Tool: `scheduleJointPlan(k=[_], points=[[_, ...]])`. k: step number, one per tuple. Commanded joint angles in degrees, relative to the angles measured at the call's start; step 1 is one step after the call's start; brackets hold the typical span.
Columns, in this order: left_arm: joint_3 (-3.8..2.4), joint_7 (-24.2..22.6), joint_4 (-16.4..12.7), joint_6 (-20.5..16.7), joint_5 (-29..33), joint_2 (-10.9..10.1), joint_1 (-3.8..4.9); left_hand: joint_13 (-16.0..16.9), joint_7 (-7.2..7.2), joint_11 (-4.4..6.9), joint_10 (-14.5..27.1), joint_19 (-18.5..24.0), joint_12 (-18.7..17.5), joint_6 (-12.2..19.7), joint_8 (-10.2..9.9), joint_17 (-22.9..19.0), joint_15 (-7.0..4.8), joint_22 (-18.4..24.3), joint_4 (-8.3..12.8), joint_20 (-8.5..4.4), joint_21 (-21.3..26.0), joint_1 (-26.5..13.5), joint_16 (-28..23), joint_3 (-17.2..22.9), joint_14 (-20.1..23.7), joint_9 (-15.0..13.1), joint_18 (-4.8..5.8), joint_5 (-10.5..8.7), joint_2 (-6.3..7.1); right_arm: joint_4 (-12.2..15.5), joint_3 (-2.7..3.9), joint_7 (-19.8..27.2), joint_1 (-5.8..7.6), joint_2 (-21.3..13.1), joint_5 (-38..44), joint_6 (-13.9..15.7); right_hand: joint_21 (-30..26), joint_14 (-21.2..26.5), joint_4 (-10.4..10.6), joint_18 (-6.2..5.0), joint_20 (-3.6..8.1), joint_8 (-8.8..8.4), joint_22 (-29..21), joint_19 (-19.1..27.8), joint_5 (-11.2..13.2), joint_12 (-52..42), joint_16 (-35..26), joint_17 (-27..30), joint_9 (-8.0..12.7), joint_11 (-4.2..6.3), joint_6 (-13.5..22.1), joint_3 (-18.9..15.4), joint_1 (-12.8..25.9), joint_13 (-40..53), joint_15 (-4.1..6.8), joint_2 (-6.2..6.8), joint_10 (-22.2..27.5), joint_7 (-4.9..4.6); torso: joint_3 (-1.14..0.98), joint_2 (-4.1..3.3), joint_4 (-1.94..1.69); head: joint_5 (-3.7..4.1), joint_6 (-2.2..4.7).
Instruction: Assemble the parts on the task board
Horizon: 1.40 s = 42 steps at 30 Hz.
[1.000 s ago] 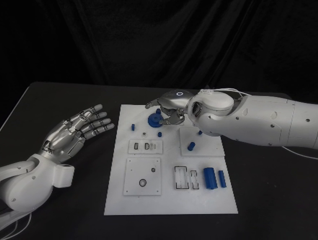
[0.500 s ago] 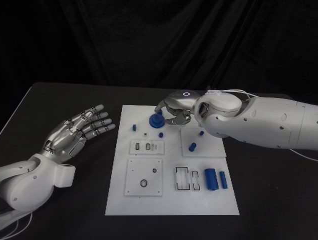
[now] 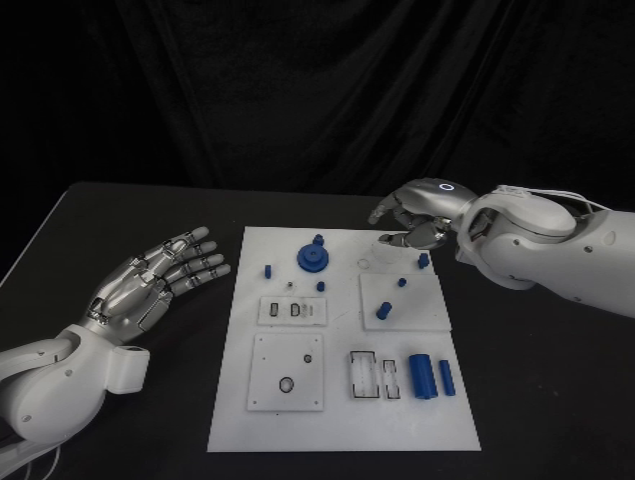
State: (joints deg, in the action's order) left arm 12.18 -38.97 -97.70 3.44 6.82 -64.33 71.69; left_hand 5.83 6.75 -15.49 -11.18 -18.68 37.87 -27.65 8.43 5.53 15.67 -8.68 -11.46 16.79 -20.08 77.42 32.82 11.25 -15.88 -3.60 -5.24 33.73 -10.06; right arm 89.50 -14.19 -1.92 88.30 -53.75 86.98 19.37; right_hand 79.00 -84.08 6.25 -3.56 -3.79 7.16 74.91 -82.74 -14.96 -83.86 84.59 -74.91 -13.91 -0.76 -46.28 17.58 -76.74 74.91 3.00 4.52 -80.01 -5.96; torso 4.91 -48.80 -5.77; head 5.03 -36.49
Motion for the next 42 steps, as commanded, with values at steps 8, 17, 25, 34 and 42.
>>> scheduleJointPlan(k=[8,17,25,34,42], points=[[-0.03,-10.3,0.3,0.8,0.1,1.0,0.06,-0.1,0.28,-0.48,0.1,-0.4,-0.2,-0.1,0.1,-0.1,0.46,0.1,0.1,-0.08,0.2,-0.1,-0.2,0.4,-0.1,0.0,0.58,0.16,-0.35,3.9,-0.09,-0.5,-2.27,-9.4,-2.9,3.9,-0.6,-2.0,2.5,0.35,0.09,-1.95,9.2,0.0,4.1,1.5,-2.4,-7.9,1.4,0.22,0.6,-1.5,0.8,2.6,-0.26,0.35,1.8,0.31,-0.31,1.1,0.53,0.11,-0.32],[-0.04,-10.1,0.8,1.2,0.1,1.5,0.04,-0.1,0.3,-0.49,0.0,-0.4,-0.2,-0.1,0.1,-0.1,0.49,0.1,0.1,-0.08,0.2,-0.1,-0.2,0.5,-0.1,0.0,0.61,0.18,-0.37,2.0,-0.13,-1.2,-4.95,-11.3,-3.4,4.5,-1.7,-1.7,4.7,0.15,0.3,-3.04,8.9,0.4,7.1,3.0,-3.6,-7.0,2.5,0.43,1.1,-3.3,0.9,0.7,-0.06,0.98,2.9,0.51,-0.43,1.29,0.77,-0.09,-1.64],[-0.04,-9.9,0.9,1.6,0.1,1.5,0.02,-0.1,0.32,-0.5,0.0,-0.4,-0.2,-0.1,0.1,-0.1,0.52,0.1,0.2,-0.08,0.2,-0.1,-0.2,0.5,-0.2,0.0,0.65,0.2,-0.38,0.8,-0.14,-3.0,-6.57,-10.5,-3.3,5.6,-2.2,-1.6,6.1,0.06,0.33,-3.12,8.8,0.5,8.6,3.1,-4.0,-6.7,3.0,0.36,0.9,-4.7,1.4,0.6,-0.06,1.68,2.7,0.39,-0.22,1.17,0.36,0.53,-2.35],[-0.04,-9.7,1.0,1.8,0.1,1.6,0.01,-0.1,0.34,-0.52,0.0,-0.4,-0.2,-0.1,0.1,-0.1,0.58,0.1,0.2,-0.07,0.2,-0.1,-0.2,0.6,-0.2,0.0,0.7,0.21,-0.39,-0.6,-0.14,-4.1,-7.33,-8.7,-3.2,4.8,-2.9,-1.4,5.9,-0.09,0.31,-3.13,8.5,0.8,8.0,3.3,-4.6,-6.2,3.2,0.27,0.8,-4.9,0.5,0.3,-0.11,1.62,2.8,0.23,-0.29,1.11,0.29,0.89,-2.64],[-0.04,-9.5,1.0,1.9,0.1,1.6,0.0,-0.1,0.34,-0.52,0.0,-0.4,-0.2,-0.1,0.1,-0.1,0.58,0.1,0.2,-0.07,0.2,-0.1,-0.2,0.6,-0.2,0.0,0.7,0.21,-0.39,-2.1,-0.13,-4.3,-7.76,-7.2,-3.2,3.8,-4.0,-1.0,5.6,-0.31,0.26,-3.1,8.0,1.2,6.4,3.7,-5.6,-5.3,3.4,0.21,0.5,-4.9,-0.6,-0.2,-0.17,1.31,3.2,0.17,-0.29,1.14,0.44,0.71,-2.79]])
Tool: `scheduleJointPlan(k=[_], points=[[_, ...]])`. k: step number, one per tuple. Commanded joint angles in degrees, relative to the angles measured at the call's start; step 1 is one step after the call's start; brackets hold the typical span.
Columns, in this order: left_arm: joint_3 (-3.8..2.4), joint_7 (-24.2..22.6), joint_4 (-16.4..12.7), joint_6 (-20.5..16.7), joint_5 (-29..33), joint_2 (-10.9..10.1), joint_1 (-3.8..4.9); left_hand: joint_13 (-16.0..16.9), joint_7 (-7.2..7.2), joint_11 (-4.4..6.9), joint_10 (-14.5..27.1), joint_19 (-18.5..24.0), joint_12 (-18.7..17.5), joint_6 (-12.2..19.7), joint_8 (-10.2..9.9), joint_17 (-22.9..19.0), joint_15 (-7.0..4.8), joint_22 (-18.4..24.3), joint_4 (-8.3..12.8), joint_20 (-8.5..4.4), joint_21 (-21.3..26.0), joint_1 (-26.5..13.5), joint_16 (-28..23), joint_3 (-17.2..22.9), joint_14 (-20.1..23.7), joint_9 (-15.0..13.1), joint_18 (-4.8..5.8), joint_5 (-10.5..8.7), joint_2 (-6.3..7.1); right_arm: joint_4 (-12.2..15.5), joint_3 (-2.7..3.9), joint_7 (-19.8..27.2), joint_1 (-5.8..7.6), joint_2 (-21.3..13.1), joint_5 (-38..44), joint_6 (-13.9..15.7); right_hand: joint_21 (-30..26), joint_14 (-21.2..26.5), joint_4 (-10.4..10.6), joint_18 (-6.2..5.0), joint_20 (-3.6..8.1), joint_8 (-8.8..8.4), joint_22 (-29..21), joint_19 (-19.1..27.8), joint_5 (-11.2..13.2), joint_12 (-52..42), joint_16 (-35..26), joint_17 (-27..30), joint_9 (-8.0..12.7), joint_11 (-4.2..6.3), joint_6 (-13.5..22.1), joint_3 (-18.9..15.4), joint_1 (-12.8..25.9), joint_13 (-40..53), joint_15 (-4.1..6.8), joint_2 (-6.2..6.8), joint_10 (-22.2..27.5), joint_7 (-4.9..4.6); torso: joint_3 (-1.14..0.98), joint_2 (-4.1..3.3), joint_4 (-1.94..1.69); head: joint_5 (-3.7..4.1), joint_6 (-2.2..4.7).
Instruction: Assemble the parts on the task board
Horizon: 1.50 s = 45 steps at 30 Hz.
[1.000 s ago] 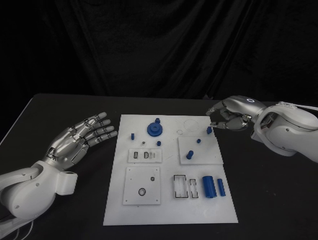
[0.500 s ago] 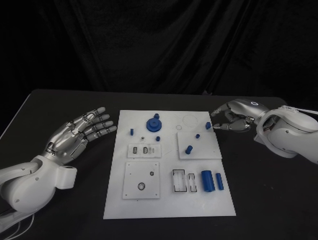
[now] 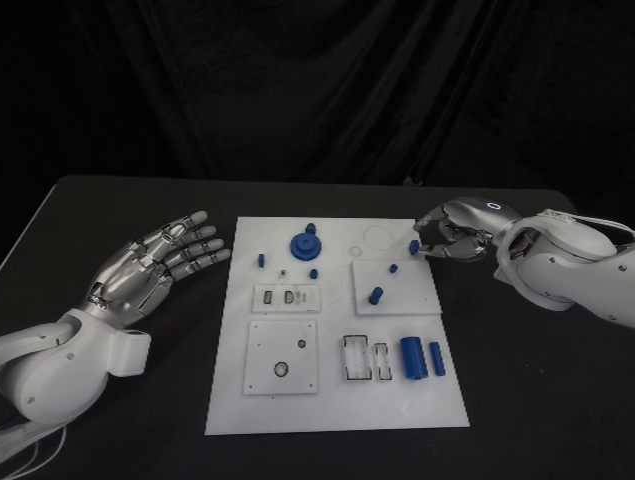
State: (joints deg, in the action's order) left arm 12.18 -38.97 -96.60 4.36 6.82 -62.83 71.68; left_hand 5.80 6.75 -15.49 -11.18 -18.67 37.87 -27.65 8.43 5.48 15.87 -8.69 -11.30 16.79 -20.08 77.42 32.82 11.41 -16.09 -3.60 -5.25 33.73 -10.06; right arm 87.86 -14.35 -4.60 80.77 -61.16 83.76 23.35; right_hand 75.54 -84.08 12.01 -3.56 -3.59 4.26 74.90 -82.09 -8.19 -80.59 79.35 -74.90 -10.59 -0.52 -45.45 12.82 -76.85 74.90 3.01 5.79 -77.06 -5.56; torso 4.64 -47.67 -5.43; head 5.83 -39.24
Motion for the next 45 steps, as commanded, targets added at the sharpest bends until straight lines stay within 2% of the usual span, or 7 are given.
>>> scheduleJointPlan(k=[1,18,28,35,39,41,45], points=[[-0.04,-9.5,-0.1,1.0,0.1,0.1,0.01,-0.1,0.35,-0.52,0.0,-0.4,-0.2,-0.1,0.1,-0.1,0.37,0.1,0.0,-0.07,0.2,-0.1,-0.2,0.4,0.0,0.0,0.7,0.21,-0.39,-0.7,0.02,-1.7,-0.31,0.5,0.1,-0.4,-0.6,-1.0,-0.1,-0.32,0.05,-0.19,8.0,0.6,-0.4,0.4,-0.4,-5.2,0.1,-0.03,-0.3,-0.1,-0.6,-0.2,-0.17,0.03,0.3,-0.22,0.0,0.03,0.09,-0.1,-0.08],[-0.04,-9.1,0.1,1.4,0.1,0.1,-0.01,-0.1,0.43,-0.57,0.0,-0.5,-0.2,-0.1,0.1,-0.1,0.46,0.1,0.1,-0.08,0.2,-0.1,-0.1,0.6,-0.1,0.0,0.81,0.22,-0.4,-2.9,0.03,-2.3,-1.32,2.6,0.5,-1.4,-2.7,-0.1,-0.3,-0.78,-0.04,0.14,7.1,1.6,-0.8,1.3,-2.6,-3.4,0.1,-0.19,-1.2,-0.4,-1.2,-1.3,-0.29,-0.01,1.4,-0.42,0.02,0.06,-0.02,0.08,-0.48],[-0.04,-8.7,0.1,1.8,0.1,0.2,-0.04,-0.1,0.45,-0.58,0.0,-0.5,-0.2,-0.1,0.1,-0.1,0.47,0.1,0.1,-0.08,0.2,-0.1,-0.1,0.6,-0.1,0.0,0.82,0.22,-0.4,-3.7,0.04,-1.9,-1.95,3.6,0.7,-1.1,-3.6,0.1,-0.4,-0.9,-0.13,1.22,6.8,1.7,-0.8,1.5,-3.3,-2.9,-0.5,-0.3,-3.8,-0.8,-1.6,-1.4,-0.38,-0.18,1.5,-0.55,-0.09,0.04,0.28,-0.39,-0.69],[-0.04,-8.5,0.2,1.9,0.1,0.2,-0.05,-0.1,0.5,-0.62,0.0,-0.5,-0.2,-0.1,0.1,-0.1,0.51,0.1,0.1,-0.08,0.2,-0.2,-0.1,0.6,-0.1,0.0,0.86,0.21,-0.4,-3.8,0.05,-1.6,-2.12,3.9,0.7,-0.7,-4.0,0.1,-0.4,-0.94,-0.13,2.08,6.7,1.7,-0.8,1.6,-3.6,-2.7,-1.4,-0.28,-5.6,-1.1,-1.7,-1.5,-0.37,-0.33,1.6,-0.51,-0.09,0.02,0.12,-0.38,-0.81],[-0.04,-8.3,0.3,1.9,0.1,0.2,-0.06,-0.1,0.5,-0.62,0.0,-0.5,-0.2,-0.1,0.1,-0.1,0.51,0.1,0.1,-0.08,0.2,-0.2,-0.1,0.6,-0.1,0.0,0.86,0.21,-0.4,-3.8,0.05,-1.5,-2.18,4.0,0.7,-0.1,-4.3,0.1,-0.6,-0.96,-0.04,3.2,6.6,1.6,-1.7,1.6,-3.7,-2.6,-2.7,-0.16,-7.6,-1.3,-2.0,-1.6,-0.27,-0.55,1.6,-0.36,-0.07,0.03,0.07,-0.36,-0.86],[-0.04,-8.2,0.3,2.0,0.1,0.2,-0.06,-0.1,0.5,-0.62,0.0,-0.5,-0.2,-0.1,0.1,-0.1,0.51,0.1,0.1,-0.08,0.2,-0.2,-0.1,0.6,-0.1,0.0,0.86,0.21,-0.4,-3.8,0.05,-1.5,-2.2,4.0,0.7,0.2,-4.4,0.0,-0.9,-0.98,0.06,4.71,6.6,1.6,-3.2,1.6,-3.8,-2.5,-3.9,0.02,-9.6,-1.3,-2.3,-1.5,-0.18,-0.74,1.6,-0.13,-0.08,0.04,0.06,-0.35,-0.89],[-0.04,-8.0,0.4,2.0,0.1,0.2,-0.07,-0.1,0.55,-0.66,0.0,-0.5,-0.2,0.0,0.1,-0.1,0.53,0.1,0.1,-0.08,0.2,-0.2,-0.1,0.7,-0.1,0.0,0.89,0.19,-0.4,-3.8,0.05,-1.4,-2.22,4.0,0.7,0.9,-4.7,0.1,-1.3,-0.98,0.2,6.67,6.6,1.5,-5.5,1.8,-4.0,-2.3,-5.8,0.12,-10.2,-1.4,-2.5,-1.6,-0.06,-1.41,1.7,0.09,-0.04,0.06,0.07,-0.43,-0.98]])
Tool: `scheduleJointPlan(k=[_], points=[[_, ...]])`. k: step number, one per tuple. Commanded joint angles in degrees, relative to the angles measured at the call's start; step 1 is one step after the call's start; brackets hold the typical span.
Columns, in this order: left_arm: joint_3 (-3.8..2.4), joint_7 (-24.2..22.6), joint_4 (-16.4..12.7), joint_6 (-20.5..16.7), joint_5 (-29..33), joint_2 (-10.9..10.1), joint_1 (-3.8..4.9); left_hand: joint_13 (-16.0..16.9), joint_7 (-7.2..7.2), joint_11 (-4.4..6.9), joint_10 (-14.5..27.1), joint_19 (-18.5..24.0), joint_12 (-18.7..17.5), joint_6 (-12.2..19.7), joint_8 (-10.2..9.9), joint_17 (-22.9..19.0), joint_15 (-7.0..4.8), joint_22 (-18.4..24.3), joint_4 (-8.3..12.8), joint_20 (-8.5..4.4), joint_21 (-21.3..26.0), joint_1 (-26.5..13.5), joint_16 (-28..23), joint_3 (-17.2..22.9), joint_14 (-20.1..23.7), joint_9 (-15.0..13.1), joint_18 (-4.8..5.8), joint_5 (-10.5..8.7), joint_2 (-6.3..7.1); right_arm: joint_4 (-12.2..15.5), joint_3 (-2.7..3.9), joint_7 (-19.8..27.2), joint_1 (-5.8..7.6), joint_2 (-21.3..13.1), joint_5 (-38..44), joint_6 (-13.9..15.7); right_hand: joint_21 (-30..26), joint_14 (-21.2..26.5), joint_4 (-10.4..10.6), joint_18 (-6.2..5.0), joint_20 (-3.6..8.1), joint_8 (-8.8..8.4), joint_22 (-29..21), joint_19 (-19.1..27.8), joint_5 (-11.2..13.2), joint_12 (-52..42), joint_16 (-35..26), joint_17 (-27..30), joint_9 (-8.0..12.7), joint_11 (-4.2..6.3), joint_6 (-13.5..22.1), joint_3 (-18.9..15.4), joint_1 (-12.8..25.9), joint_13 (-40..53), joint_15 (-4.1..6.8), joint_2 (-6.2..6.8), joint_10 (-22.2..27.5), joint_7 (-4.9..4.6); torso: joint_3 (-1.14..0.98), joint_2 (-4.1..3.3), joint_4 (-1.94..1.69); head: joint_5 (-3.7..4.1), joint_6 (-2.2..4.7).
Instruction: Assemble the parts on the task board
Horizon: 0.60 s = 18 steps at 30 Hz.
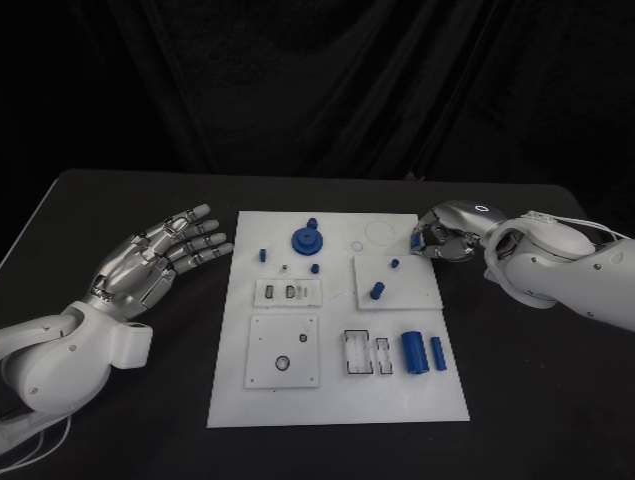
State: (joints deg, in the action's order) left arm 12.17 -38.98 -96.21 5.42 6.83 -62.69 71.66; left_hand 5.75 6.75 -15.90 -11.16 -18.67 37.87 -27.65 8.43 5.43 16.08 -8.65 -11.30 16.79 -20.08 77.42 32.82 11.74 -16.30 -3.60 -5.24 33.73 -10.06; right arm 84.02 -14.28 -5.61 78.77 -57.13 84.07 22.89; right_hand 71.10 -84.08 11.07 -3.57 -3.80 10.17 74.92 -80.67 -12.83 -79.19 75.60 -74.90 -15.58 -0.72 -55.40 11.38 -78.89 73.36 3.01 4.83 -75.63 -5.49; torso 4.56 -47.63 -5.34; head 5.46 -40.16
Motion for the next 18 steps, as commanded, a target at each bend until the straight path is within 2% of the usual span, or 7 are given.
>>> scheduleJointPlan(k=[1,2,3,6,9,12,18], points=[[-0.03,-7.9,0.0,1.0,0.1,0.1,-0.05,-0.1,0.55,-0.25,0.0,-0.5,-0.2,0.0,0.1,-0.1,0.33,0.1,0.1,-0.08,0.2,-0.2,-0.1,0.3,0.1,0.0,0.89,0.19,-0.4,0.0,-0.02,-0.4,-0.22,0.0,0.4,1.6,-0.3,0.1,-0.4,-0.98,0.41,0.76,6.6,0.1,-0.9,0.4,-0.3,-2.3,-0.8,0.32,-0.2,0.0,-0.5,-0.1,-0.06,-0.44,0.3,0.02,0.04,0.02,-0.03,-0.08,-0.08],[-0.03,-7.9,0.0,1.0,0.1,0.1,-0.05,-0.1,0.55,-0.25,0.0,-0.5,-0.2,0.0,0.1,-0.1,0.33,0.1,0.1,-0.08,0.2,-0.2,-0.1,0.3,0.1,0.0,0.89,0.19,-0.4,0.0,-0.02,-0.3,-0.22,0.0,0.4,1.8,-0.3,0.1,-0.4,-0.98,0.41,0.89,6.6,0.1,-1.0,0.4,-0.2,-2.4,-1.0,0.31,-0.2,0.0,-0.5,-0.1,-0.04,-0.49,0.3,0.05,0.05,0.01,-0.02,-0.1,-0.09],[-0.03,-7.8,0.0,1.0,0.1,0.1,-0.05,-0.1,0.58,-0.27,0.0,-0.5,-0.2,-0.1,0.1,-0.1,0.35,0.1,0.2,-0.08,0.2,-0.2,-0.1,0.4,0.1,0.0,0.91,0.19,-0.39,0.0,-0.01,-0.2,-0.23,0.0,0.4,2.1,-0.4,0.1,-0.8,-0.99,0.5,1.67,6.7,0.1,-3.5,0.5,-0.3,-2.3,-2.0,0.39,0.2,0.3,-0.9,-0.1,-0.02,-0.8,0.3,0.04,0.05,0.01,0.0,-0.14,-0.09],[-0.03,-7.8,0.0,1.0,0.1,0.0,-0.06,-0.1,0.58,-0.27,0.0,-0.5,-0.2,-0.1,0.1,-0.1,0.35,0.1,0.2,-0.08,0.2,-0.2,-0.1,0.4,0.1,0.0,0.91,0.19,-0.39,0.3,0.0,0.1,-0.22,-0.1,0.4,3.5,-0.5,0.1,-1.1,-0.96,0.52,2.38,6.7,0.0,-5.1,0.5,-0.3,-2.3,-2.9,0.42,0.6,0.5,-1.1,-0.1,0.0,-0.93,0.3,0.1,0.06,0.01,0.0,-0.22,-0.09],[-0.03,-7.7,0.0,1.0,0.1,0.0,-0.07,-0.1,0.58,-0.27,0.0,-0.5,-0.2,-0.1,0.1,-0.1,0.35,0.1,0.2,-0.08,0.2,-0.2,-0.1,0.4,0.1,0.0,0.91,0.19,-0.39,1.1,0.04,0.6,-0.2,-0.4,0.4,5.1,-0.5,0.0,-1.6,-0.94,0.53,3.66,6.9,-0.2,-8.6,0.6,-0.2,-2.4,-4.4,0.33,0.9,1.2,-1.6,-0.1,0.02,-0.91,0.3,0.15,0.05,0.01,0.04,-0.35,-0.1],[-0.03,-7.7,0.1,0.9,0.1,-0.1,-0.07,-0.1,0.58,-0.27,0.0,-0.5,-0.2,-0.1,0.1,-0.1,0.35,0.1,0.2,-0.08,0.2,-0.2,-0.1,0.4,0.1,0.0,0.91,0.19,-0.39,2.5,0.09,1.0,0.14,-0.6,0.4,6.6,-0.4,-0.1,-1.8,-0.9,0.51,4.01,7.0,-0.2,-9.2,0.6,-0.1,-2.5,-4.8,0.27,0.9,1.4,-1.7,-0.1,0.0,-0.84,0.3,0.17,0.04,0.0,0.02,-0.5,0.0],[-0.03,-7.6,0.1,0.8,0.1,0.0,-0.07,-0.1,0.58,-0.27,0.0,-0.5,-0.2,-0.1,0.1,-0.1,0.35,0.1,0.2,-0.08,0.2,-0.2,-0.1,0.4,0.1,0.0,0.91,0.19,-0.39,7.2,0.13,1.4,2.58,0.0,1.2,7.9,-0.3,-0.2,-2.1,-0.86,0.44,4.77,7.1,-0.4,-10.2,0.4,0.2,-2.8,-5.6,0.07,0.8,1.8,-2.0,0.2,-0.12,-0.72,0.0,0.19,0.03,0.0,0.06,-0.71,-0.13]])
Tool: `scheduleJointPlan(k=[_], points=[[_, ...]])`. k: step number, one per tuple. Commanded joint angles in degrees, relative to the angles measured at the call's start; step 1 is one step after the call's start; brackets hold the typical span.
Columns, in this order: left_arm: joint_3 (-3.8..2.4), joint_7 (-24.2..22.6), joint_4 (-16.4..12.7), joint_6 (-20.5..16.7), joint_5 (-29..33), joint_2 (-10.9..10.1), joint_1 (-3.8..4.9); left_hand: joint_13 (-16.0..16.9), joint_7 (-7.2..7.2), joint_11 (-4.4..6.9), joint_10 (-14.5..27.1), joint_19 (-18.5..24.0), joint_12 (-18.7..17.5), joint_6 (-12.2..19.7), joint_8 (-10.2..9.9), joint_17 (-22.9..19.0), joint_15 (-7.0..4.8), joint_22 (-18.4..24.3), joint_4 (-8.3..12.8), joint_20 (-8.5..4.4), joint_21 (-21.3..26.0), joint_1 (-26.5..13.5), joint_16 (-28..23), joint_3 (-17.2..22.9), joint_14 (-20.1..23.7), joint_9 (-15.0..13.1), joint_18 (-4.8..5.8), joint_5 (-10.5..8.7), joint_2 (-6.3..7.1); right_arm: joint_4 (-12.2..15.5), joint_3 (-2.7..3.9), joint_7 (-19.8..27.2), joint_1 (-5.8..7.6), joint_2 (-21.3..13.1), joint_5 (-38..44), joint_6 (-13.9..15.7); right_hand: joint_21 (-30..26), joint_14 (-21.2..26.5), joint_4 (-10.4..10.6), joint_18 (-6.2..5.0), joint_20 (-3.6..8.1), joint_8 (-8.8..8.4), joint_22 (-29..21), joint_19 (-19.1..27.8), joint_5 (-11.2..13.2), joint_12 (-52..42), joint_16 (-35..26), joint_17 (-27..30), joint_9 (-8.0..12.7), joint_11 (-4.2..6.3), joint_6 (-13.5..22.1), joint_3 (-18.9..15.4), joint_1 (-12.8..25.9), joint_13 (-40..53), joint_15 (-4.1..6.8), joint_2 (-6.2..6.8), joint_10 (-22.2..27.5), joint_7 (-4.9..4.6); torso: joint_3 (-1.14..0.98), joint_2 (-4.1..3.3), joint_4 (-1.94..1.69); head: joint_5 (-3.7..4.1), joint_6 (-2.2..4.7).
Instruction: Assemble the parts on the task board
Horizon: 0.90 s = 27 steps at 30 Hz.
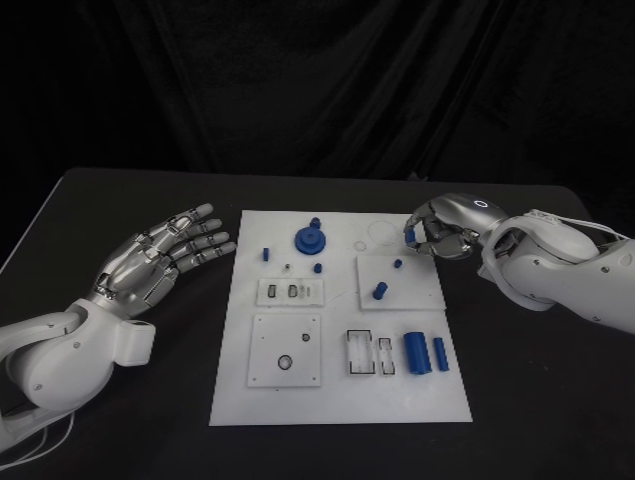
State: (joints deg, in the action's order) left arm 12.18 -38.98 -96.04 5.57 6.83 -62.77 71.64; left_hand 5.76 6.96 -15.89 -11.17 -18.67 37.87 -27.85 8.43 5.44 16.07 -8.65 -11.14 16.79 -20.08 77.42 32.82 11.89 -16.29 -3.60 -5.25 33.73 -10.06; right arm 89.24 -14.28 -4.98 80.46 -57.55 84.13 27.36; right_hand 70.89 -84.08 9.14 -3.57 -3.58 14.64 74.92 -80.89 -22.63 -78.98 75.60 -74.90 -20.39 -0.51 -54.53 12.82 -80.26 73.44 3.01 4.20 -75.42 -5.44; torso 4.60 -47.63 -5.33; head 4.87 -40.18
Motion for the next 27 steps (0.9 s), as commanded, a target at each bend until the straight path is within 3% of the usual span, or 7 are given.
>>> scheduleJointPlan(k=[1,6,11,15,21,27], points=[[-0.04,-7.5,0.0,0.6,0.1,0.1,-0.05,-0.1,0.38,-0.27,0.0,-0.5,-0.2,0.1,0.1,-0.1,0.35,0.1,0.0,-0.08,0.2,-0.2,-0.1,0.2,0.1,0.0,0.91,0.19,-0.39,2.9,0.14,0.8,1.29,0.8,1.4,3.5,-0.1,-0.2,-0.2,-0.85,0.21,0.32,7.1,-0.2,-0.4,0.1,0.3,-2.8,-0.9,-0.15,0.0,0.4,-0.6,0.2,-0.12,-0.1,-0.2,0.13,-0.01,-0.01,0.04,-0.11,-0.1],[-0.04,-7.4,0.0,0.6,0.1,0.1,-0.06,-0.1,0.45,-0.33,0.0,-0.5,-0.2,0.1,0.2,-0.1,0.39,0.1,0.0,-0.09,0.2,-0.2,-0.1,0.3,0.1,0.0,0.96,0.17,-0.38,5.9,0.15,1.7,2.17,4.0,2.0,2.7,0.4,-0.5,-0.4,-0.75,0.2,0.56,7.3,-0.4,-0.7,-0.2,0.7,-3.2,-1.2,-0.16,0.0,0.5,-0.7,0.6,-0.13,-0.14,-0.7,0.13,0.06,0.03,0.06,-0.08,-0.45],[-0.05,-7.3,0.0,0.7,0.1,0.3,-0.06,-0.1,0.45,-0.33,0.0,-0.5,-0.2,0.1,0.2,-0.1,0.39,0.1,0.0,-0.09,0.2,-0.2,-0.1,0.3,0.1,0.0,0.96,0.17,-0.38,6.3,0.15,2.8,1.59,8.3,2.2,1.1,0.5,-0.6,-0.5,-0.72,0.18,0.73,7.4,-0.5,-0.8,-0.4,0.9,-3.4,-1.4,-0.25,0.0,0.6,-0.7,0.9,-0.16,-0.12,-1.0,0.13,0.11,0.04,0.0,-0.09,-0.61],[-0.05,-7.2,-0.1,0.7,0.1,0.4,-0.06,-0.1,0.45,-0.33,0.0,-0.5,-0.2,0.1,0.2,-0.1,0.39,0.1,0.0,-0.09,0.2,-0.2,-0.1,0.3,0.1,0.0,0.96,0.17,-0.38,5.4,0.15,2.9,0.51,11.9,3.0,-1.1,0.4,-0.7,-0.6,-0.75,0.15,0.99,7.4,-0.5,-0.9,-0.4,1.0,-3.4,-1.6,-0.34,-0.1,0.7,-0.7,0.9,-0.22,-0.15,-1.0,0.12,0.11,0.04,-0.09,-0.36,-0.71],[-0.05,-7.1,0.1,0.7,0.1,0.4,-0.06,-0.1,0.51,-0.37,-0.1,-0.5,-0.2,0.0,0.2,-0.1,0.42,0.1,0.1,-0.09,0.2,-0.3,-0.1,0.4,0.0,0.0,1.0,0.17,-0.36,3.2,0.16,1.3,-0.99,15.8,5.1,-4.7,0.3,-0.8,-0.8,-0.76,0.07,1.34,7.4,-0.6,-0.8,-0.5,1.2,-3.6,-2.0,-0.51,-0.2,0.7,-0.5,1.0,-0.34,0.07,-1.0,0.04,0.08,0.01,0.14,-1.3,-1.34],[-0.05,-7.0,0.3,0.9,0.1,0.8,-0.06,-0.1,0.54,-0.39,-0.1,-0.5,-0.2,0.0,0.2,-0.1,0.43,0.1,0.1,-0.09,0.2,-0.3,-0.1,0.4,0.0,0.0,1.02,0.18,-0.37,1.4,0.17,-0.4,-2.04,17.8,6.3,-6.6,0.4,-0.9,-0.9,-0.73,0.03,1.48,7.5,-0.7,-0.6,-0.7,1.5,-3.8,-2.2,-0.55,-0.2,0.7,-0.3,1.3,-0.39,0.23,-1.2,0.0,0.13,0.04,-0.28,-1.08,-1.88]])
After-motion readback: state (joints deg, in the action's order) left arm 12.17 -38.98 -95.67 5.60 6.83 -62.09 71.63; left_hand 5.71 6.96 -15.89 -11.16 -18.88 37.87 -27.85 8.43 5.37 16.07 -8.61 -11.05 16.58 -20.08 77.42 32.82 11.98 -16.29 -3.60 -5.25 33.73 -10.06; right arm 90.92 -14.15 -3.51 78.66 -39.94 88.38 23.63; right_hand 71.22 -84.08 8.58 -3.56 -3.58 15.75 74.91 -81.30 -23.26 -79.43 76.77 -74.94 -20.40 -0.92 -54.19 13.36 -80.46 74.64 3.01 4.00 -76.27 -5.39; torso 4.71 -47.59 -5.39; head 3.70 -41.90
